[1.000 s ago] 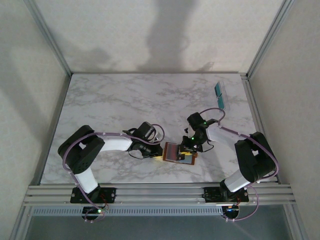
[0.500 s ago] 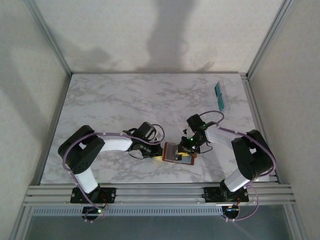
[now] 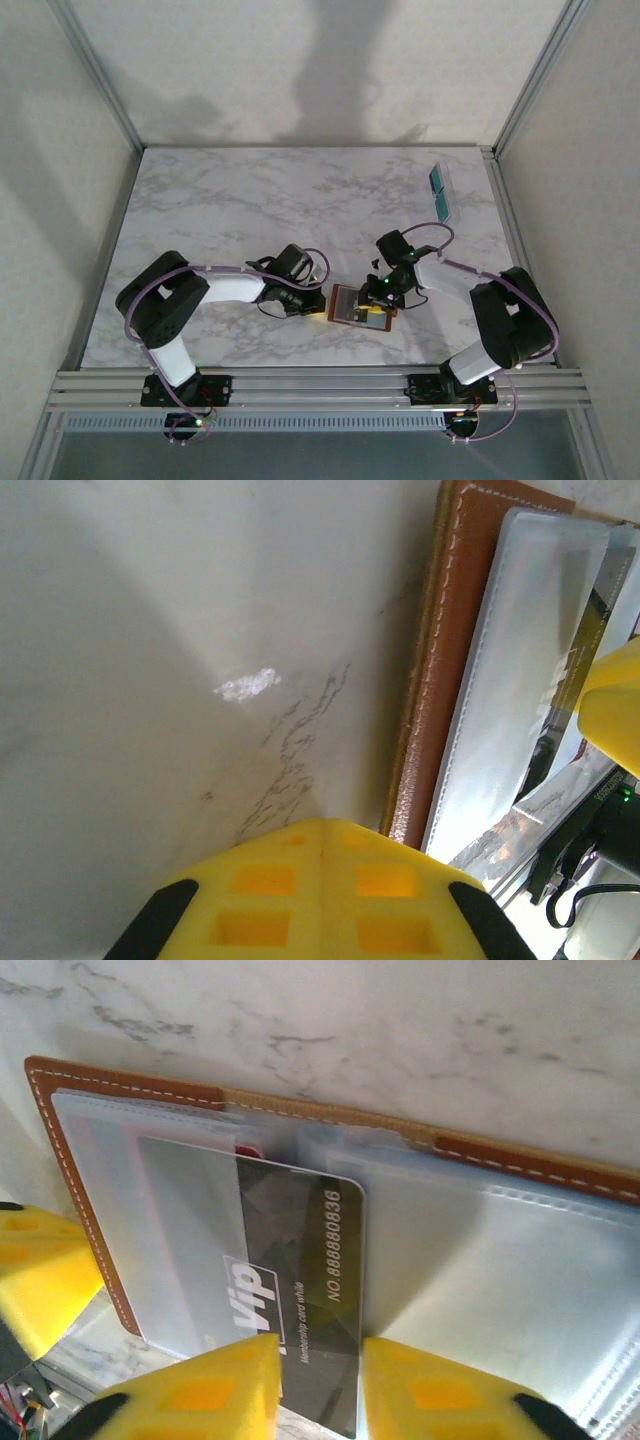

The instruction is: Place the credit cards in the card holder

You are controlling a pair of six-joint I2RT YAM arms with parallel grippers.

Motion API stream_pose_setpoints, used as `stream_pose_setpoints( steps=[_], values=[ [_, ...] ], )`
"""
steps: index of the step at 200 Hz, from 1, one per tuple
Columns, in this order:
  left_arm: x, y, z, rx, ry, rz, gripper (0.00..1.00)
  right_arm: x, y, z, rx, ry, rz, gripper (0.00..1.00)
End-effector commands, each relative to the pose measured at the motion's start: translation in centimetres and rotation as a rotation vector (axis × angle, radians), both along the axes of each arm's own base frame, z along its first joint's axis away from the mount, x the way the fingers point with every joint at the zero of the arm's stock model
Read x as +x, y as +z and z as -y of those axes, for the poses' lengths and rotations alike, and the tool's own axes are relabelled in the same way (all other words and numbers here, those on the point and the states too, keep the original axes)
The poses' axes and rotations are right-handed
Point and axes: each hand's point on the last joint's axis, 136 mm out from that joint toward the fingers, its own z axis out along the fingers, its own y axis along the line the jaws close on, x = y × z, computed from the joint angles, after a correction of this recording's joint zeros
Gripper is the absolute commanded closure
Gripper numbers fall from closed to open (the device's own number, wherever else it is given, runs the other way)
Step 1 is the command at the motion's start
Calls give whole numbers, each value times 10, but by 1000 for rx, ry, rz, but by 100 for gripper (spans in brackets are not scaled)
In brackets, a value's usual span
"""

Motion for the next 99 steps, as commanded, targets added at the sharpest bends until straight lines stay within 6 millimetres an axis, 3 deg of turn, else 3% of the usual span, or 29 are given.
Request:
stream_pose_setpoints(
  steps=[1,99],
  values=[
    [-10,-4,5,10,-23,-13,95,-8,-3,9,-48,9,-5,82],
    [-13,0,13,-6,-48,-2,96,-1,-6,-26,90,3,-9,86]
  ],
)
